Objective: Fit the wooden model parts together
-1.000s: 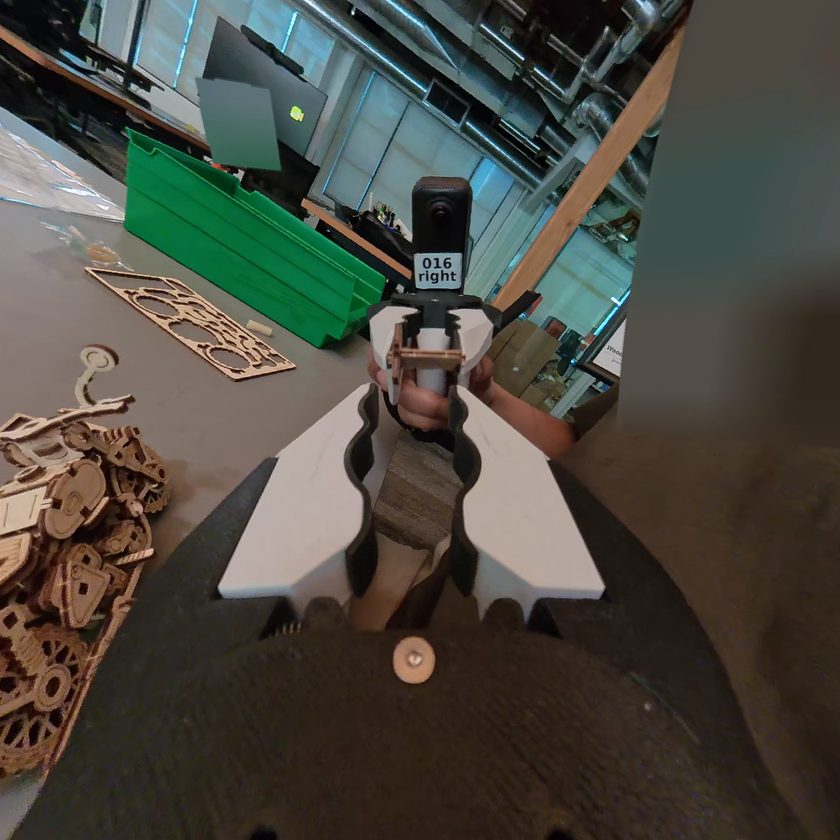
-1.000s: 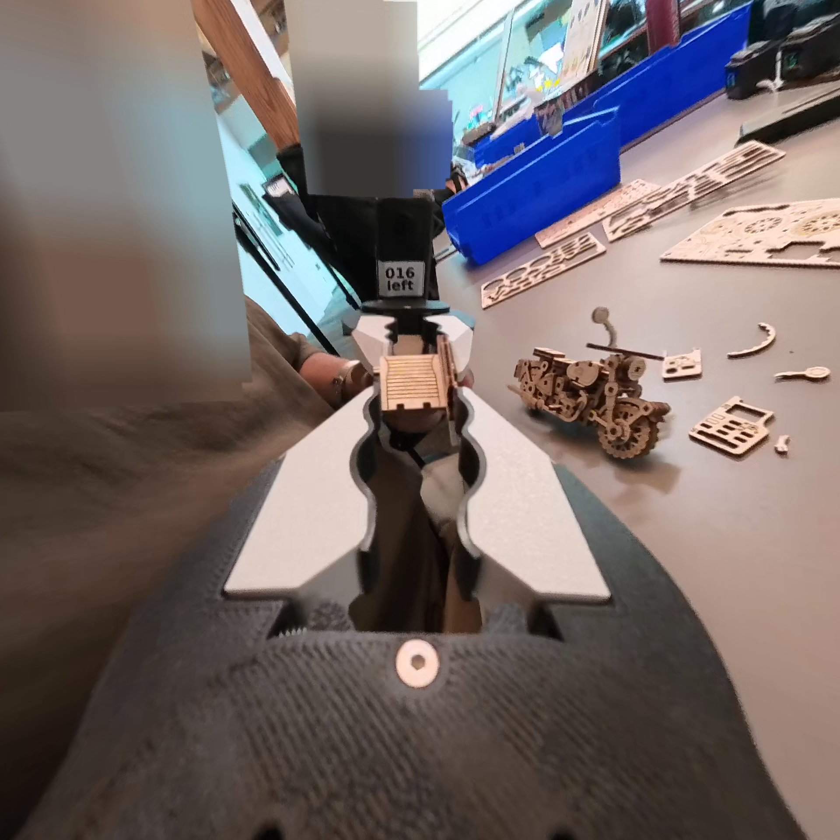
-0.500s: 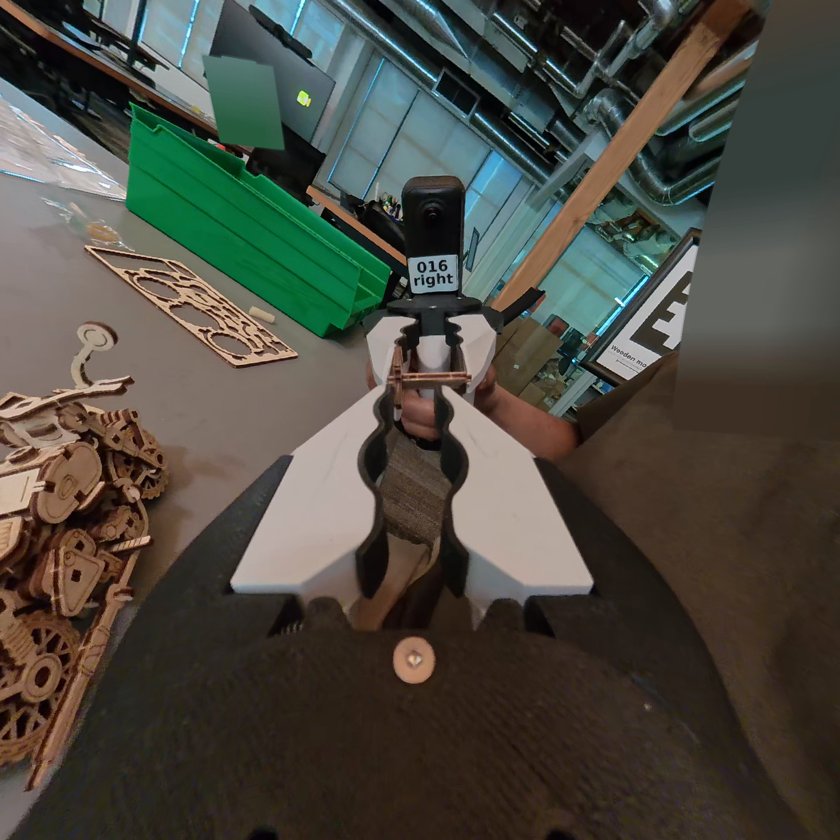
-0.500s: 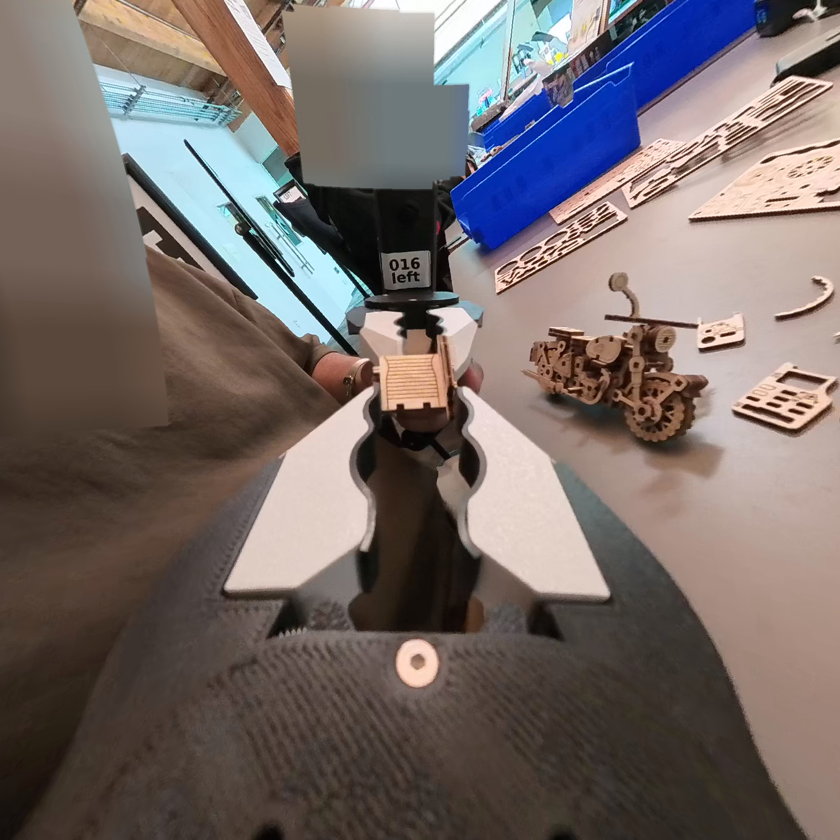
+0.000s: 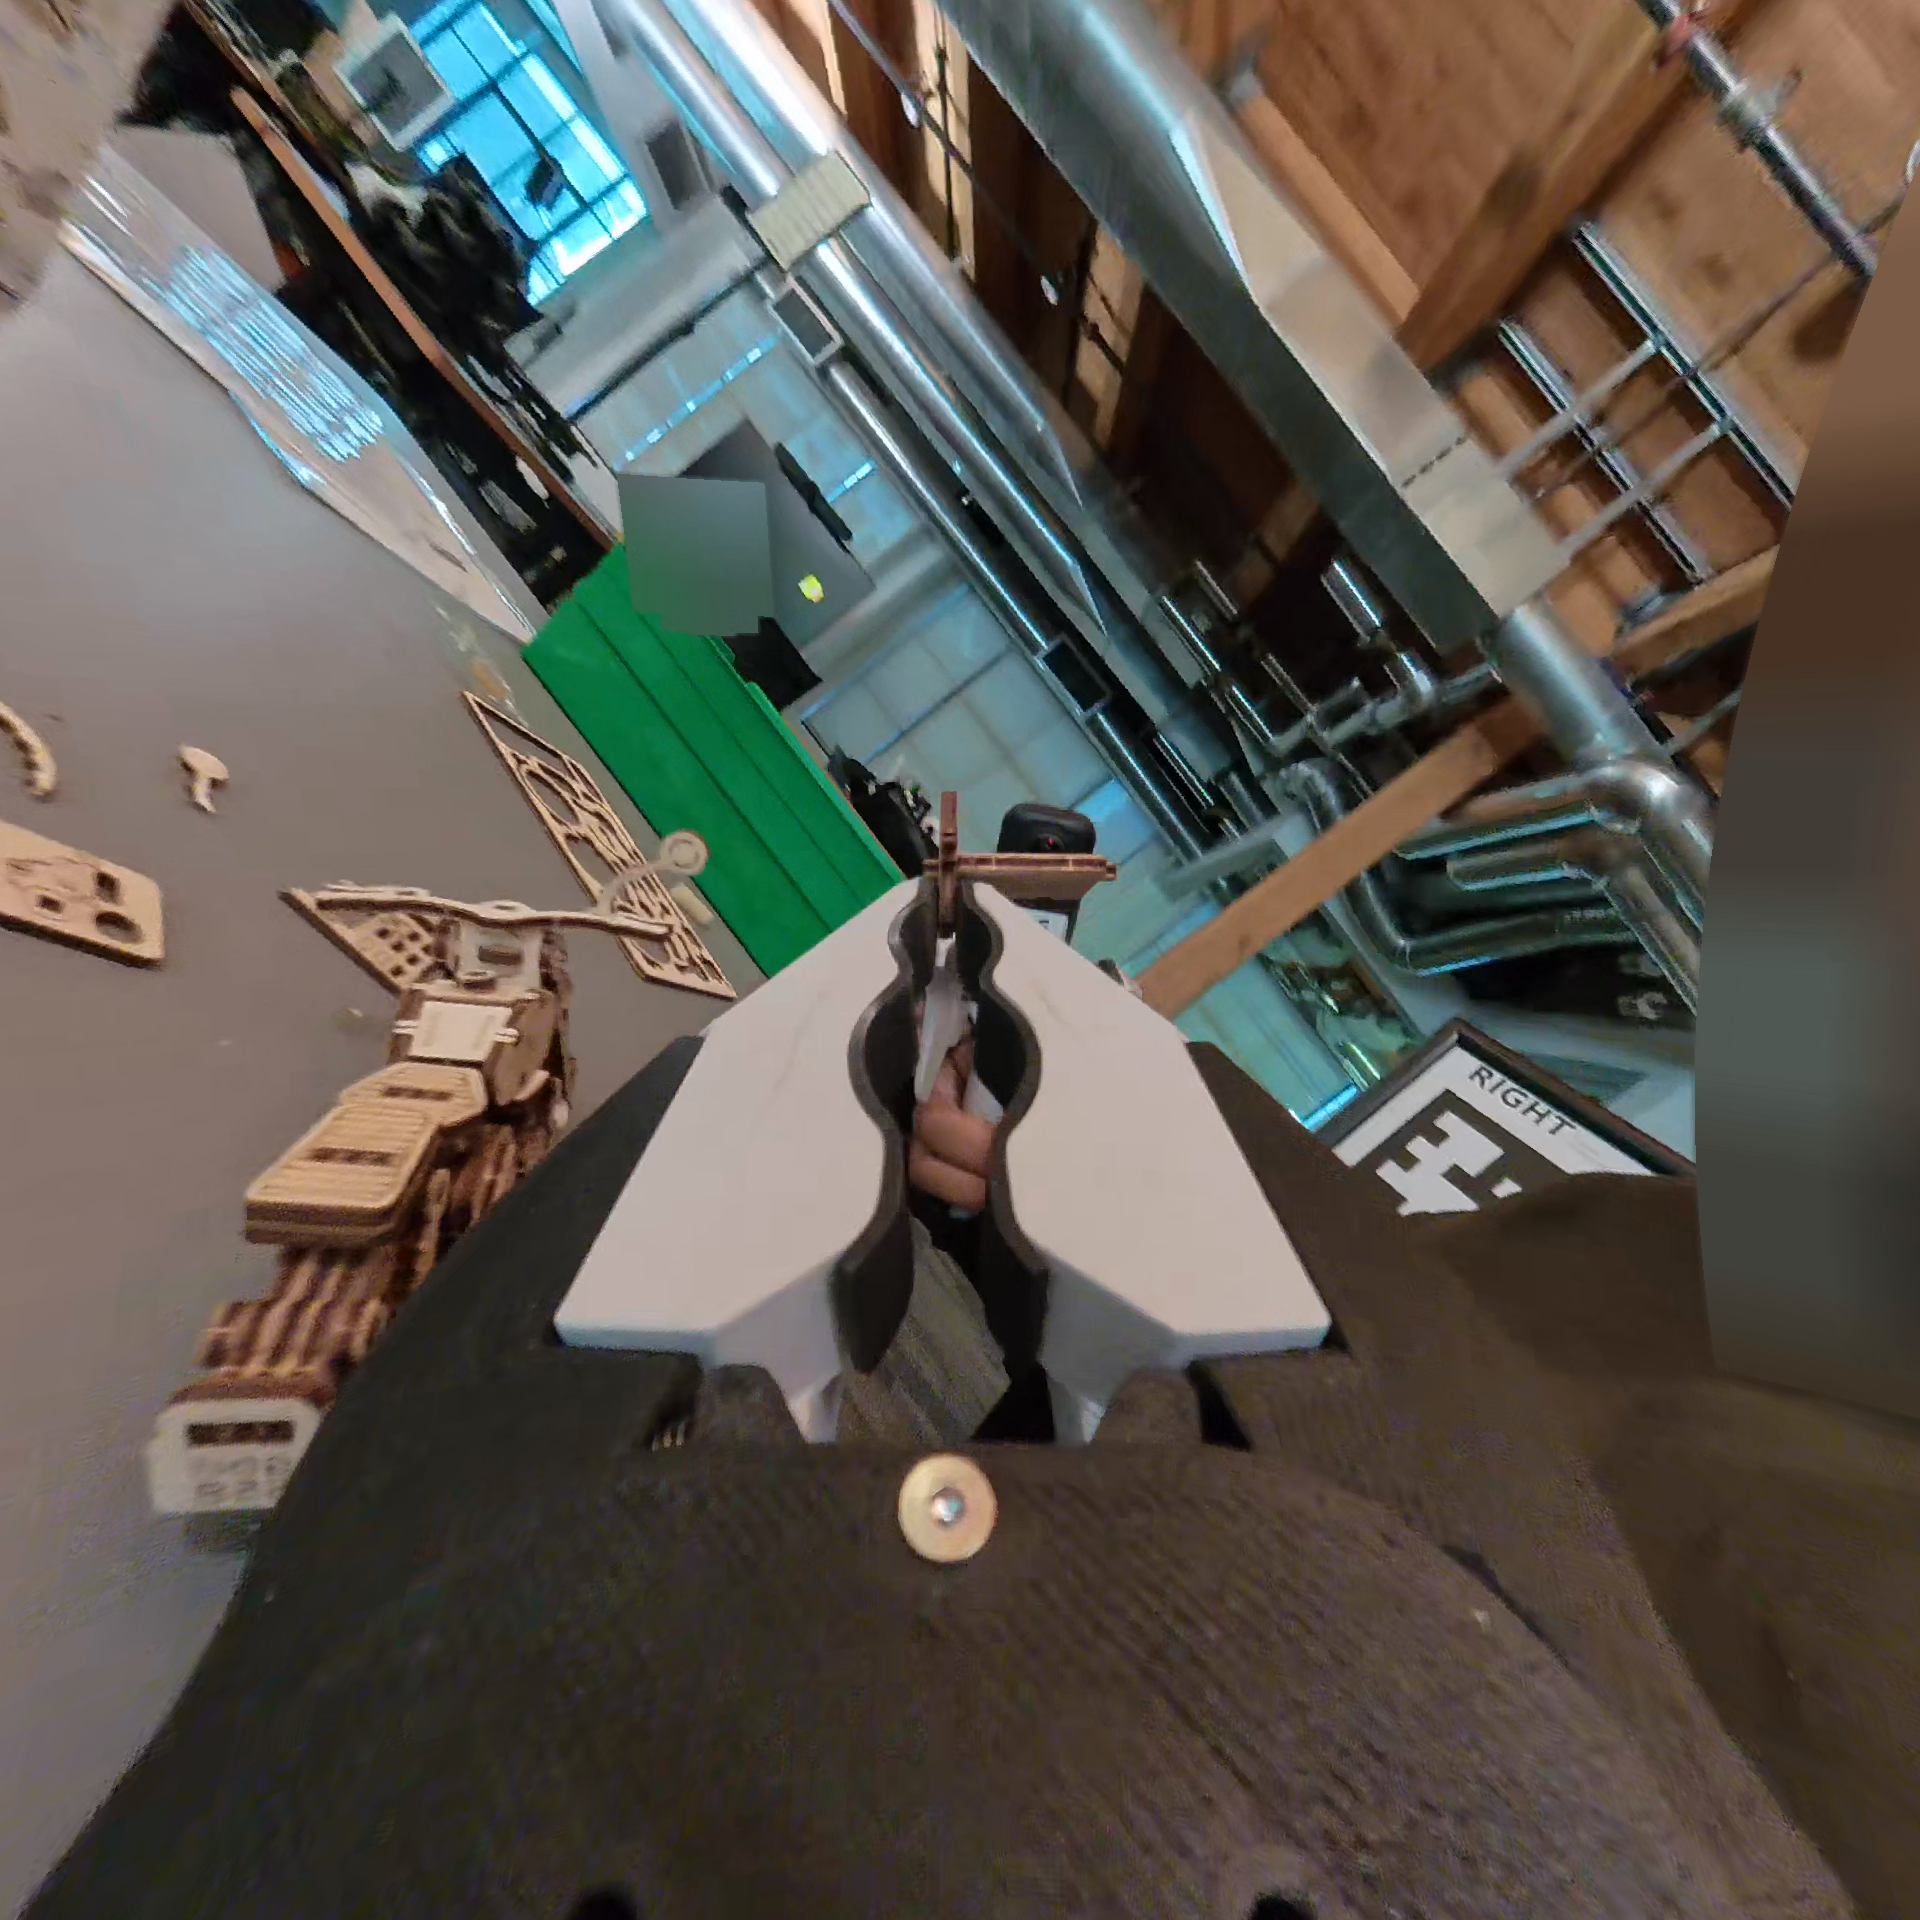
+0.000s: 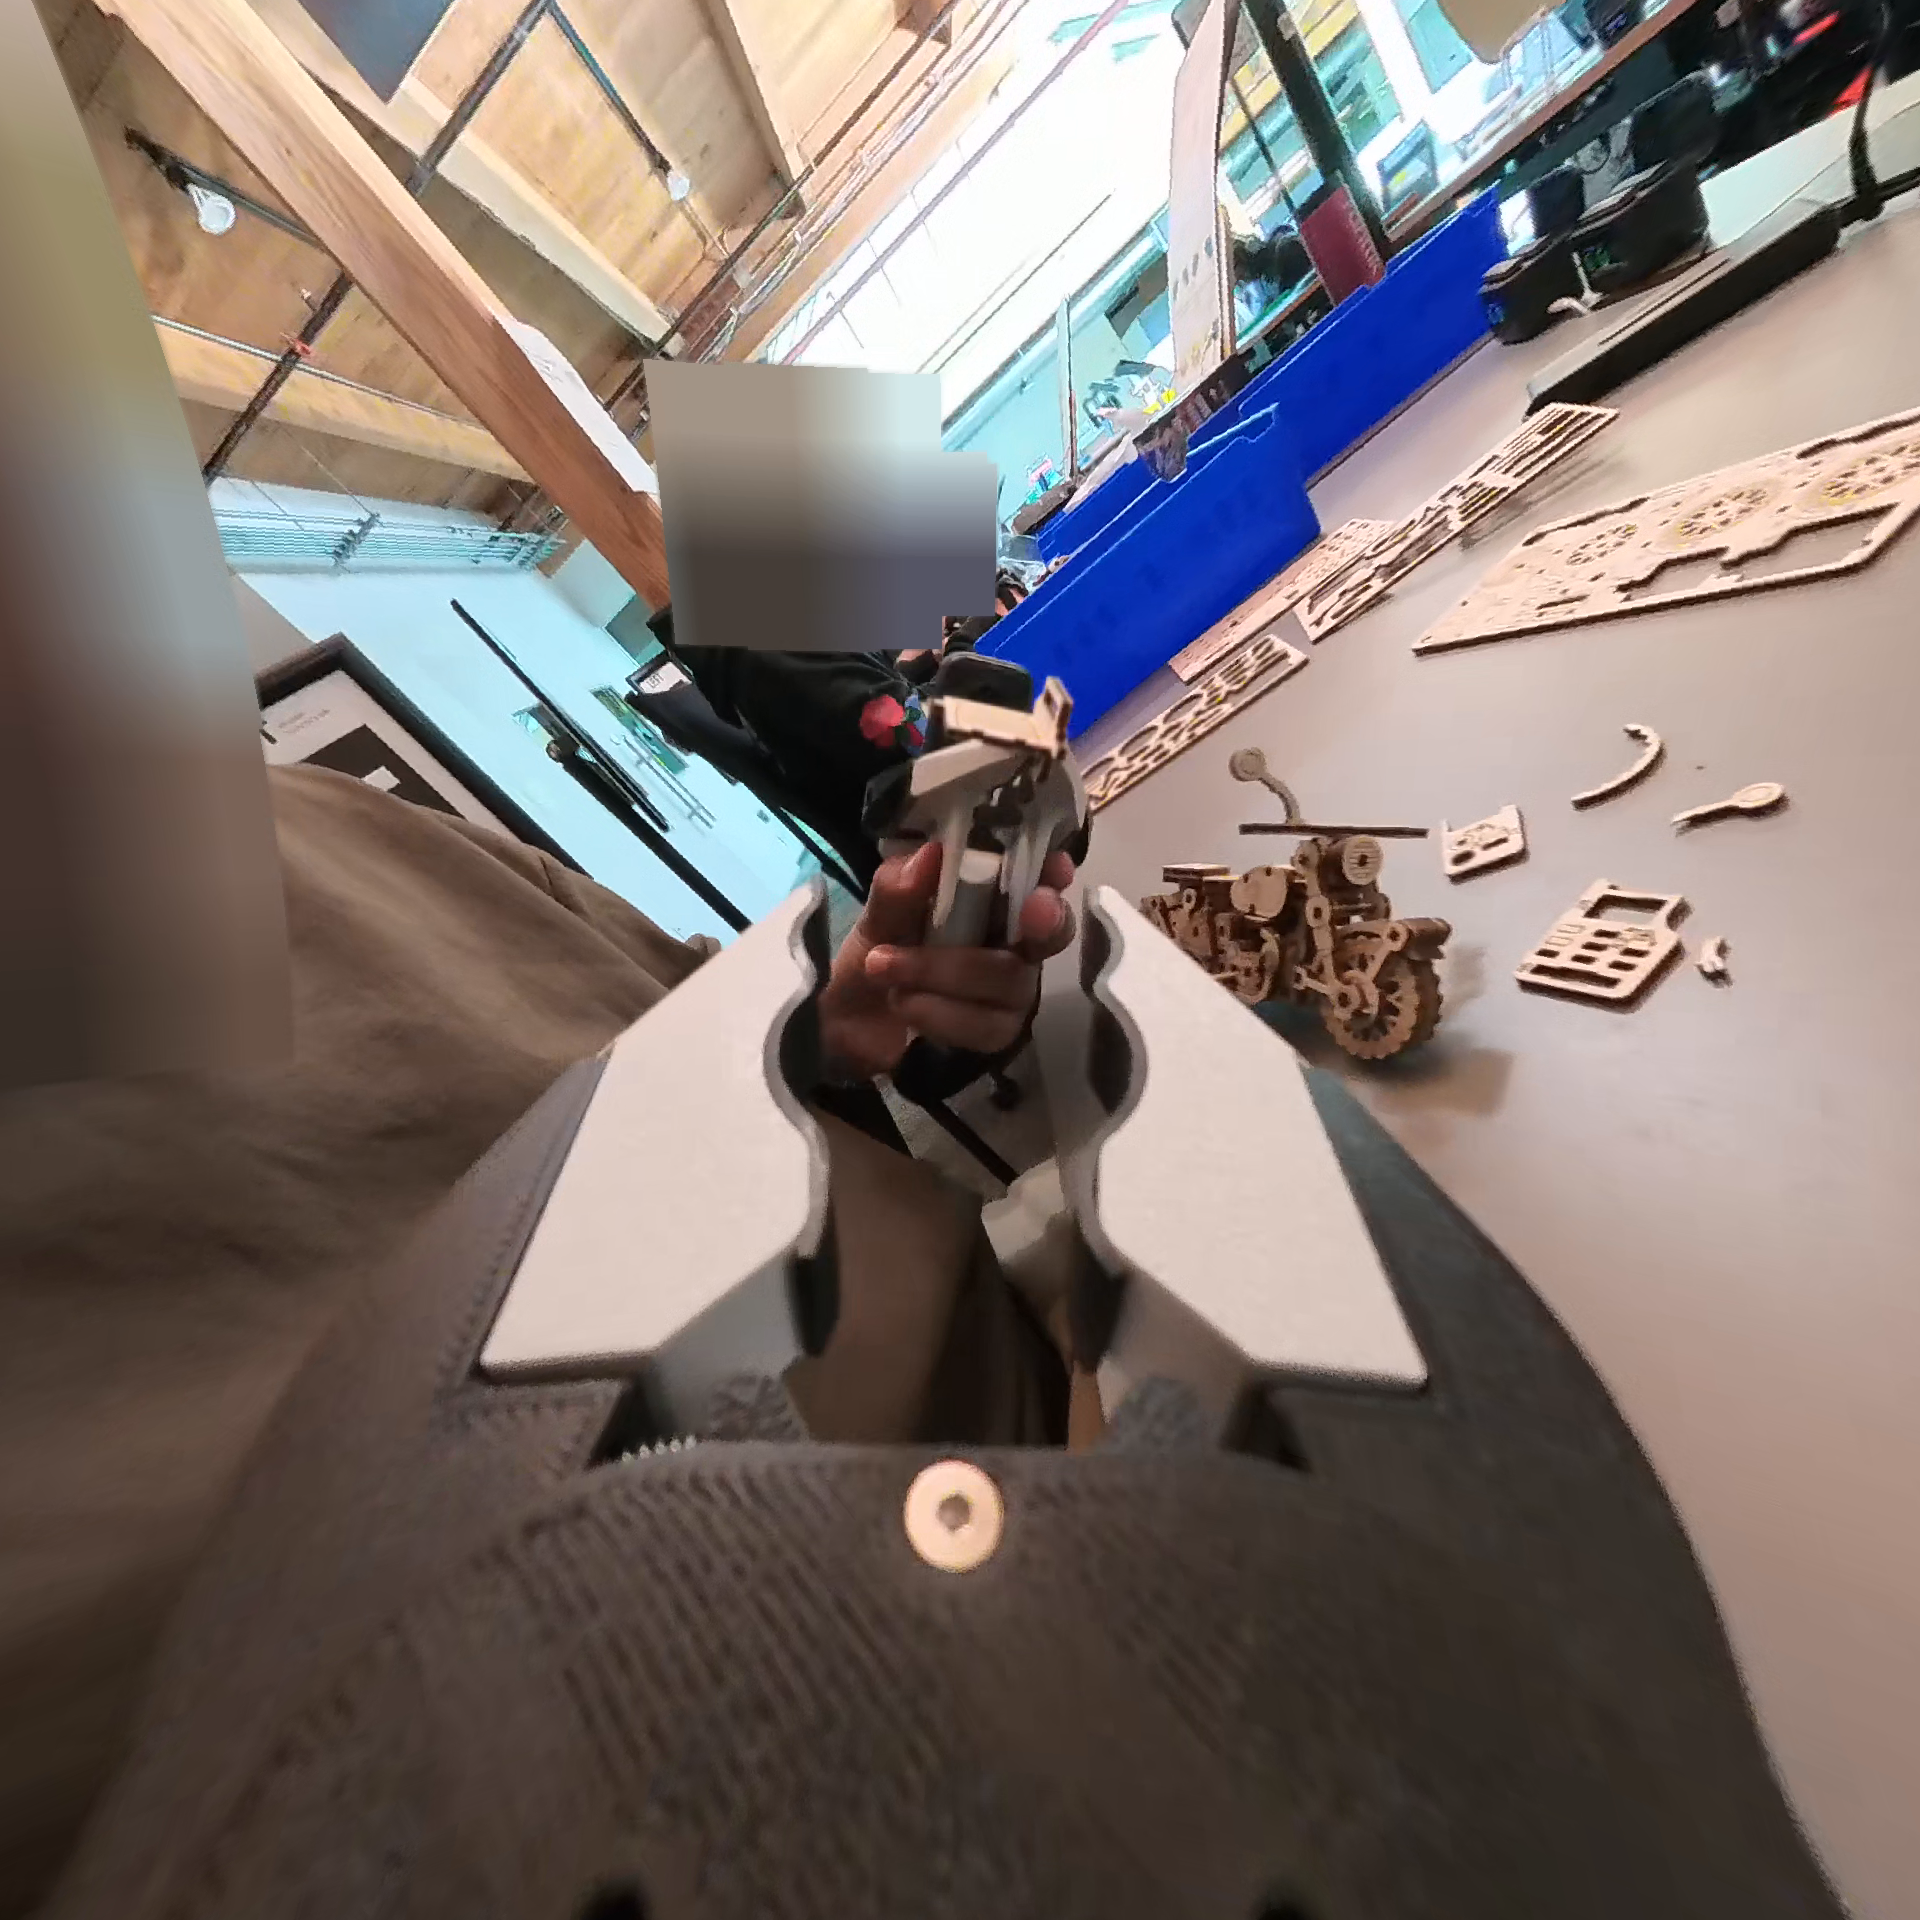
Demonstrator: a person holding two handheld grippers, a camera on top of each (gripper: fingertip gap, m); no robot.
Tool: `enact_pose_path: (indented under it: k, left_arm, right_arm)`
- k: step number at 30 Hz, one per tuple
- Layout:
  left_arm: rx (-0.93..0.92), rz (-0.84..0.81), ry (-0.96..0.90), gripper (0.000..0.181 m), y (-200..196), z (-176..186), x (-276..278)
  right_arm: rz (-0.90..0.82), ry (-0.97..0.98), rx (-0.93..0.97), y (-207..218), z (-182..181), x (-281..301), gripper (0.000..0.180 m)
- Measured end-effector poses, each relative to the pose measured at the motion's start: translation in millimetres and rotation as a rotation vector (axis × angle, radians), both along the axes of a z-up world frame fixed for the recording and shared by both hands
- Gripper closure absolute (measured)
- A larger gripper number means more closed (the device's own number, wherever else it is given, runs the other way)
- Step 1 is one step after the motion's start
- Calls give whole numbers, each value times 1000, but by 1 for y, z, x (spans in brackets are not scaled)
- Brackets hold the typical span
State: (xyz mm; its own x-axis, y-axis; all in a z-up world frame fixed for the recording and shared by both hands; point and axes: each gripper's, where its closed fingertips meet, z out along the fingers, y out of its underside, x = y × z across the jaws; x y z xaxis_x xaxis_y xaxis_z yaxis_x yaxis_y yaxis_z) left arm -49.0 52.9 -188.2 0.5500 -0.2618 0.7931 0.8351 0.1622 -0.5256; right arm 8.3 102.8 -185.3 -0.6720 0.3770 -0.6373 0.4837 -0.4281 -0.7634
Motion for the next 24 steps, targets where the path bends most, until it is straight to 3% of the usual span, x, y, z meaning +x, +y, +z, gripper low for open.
enact_pose_path:
  k: [12,24]
  left_arm:
    - [9,19,-53,181,-2,-1,-8]
    - [47,-38,-42,181,-1,3,3]
  right_arm:
    - [12,-10,116,-11,-16,1,133]
    - [-5,-33,110,-5,-20,-2,137]
